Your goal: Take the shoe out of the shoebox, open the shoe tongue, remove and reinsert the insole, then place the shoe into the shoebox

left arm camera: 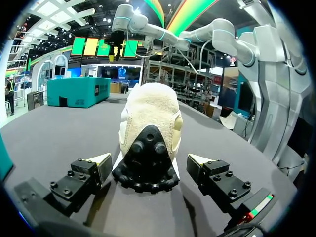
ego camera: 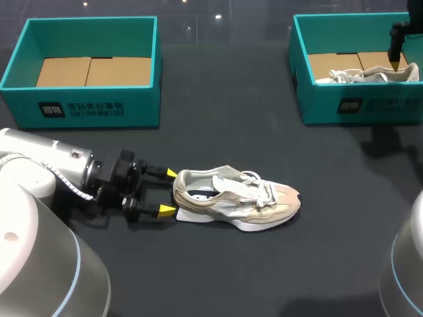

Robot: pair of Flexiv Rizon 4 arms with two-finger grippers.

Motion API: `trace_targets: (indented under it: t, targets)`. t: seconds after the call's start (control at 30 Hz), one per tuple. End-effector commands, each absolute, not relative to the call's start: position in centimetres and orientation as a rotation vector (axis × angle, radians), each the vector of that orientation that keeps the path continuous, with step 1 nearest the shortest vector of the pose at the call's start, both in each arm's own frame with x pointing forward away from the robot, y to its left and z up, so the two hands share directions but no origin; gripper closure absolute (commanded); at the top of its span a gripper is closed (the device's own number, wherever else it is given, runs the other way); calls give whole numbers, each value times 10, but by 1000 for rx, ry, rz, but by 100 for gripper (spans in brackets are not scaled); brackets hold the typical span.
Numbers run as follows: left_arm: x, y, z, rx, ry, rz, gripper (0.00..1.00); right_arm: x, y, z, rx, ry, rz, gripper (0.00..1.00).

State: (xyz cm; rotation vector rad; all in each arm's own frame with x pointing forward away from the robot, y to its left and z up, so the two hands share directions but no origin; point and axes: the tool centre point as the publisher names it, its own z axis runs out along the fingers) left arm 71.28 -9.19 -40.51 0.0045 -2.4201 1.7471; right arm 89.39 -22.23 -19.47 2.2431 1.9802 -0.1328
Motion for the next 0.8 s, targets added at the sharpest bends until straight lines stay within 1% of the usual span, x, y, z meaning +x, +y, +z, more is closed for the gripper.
trace_targets:
  t: [0.03,0.8]
  targets:
    - [715,-97,-410,2,-2422,1738,0,893,-222,-195,2243,1979,-132,0]
    - [717,-113,-416,-18,-2400,1727,0,893,-222,-195,2243,1979,-132,0]
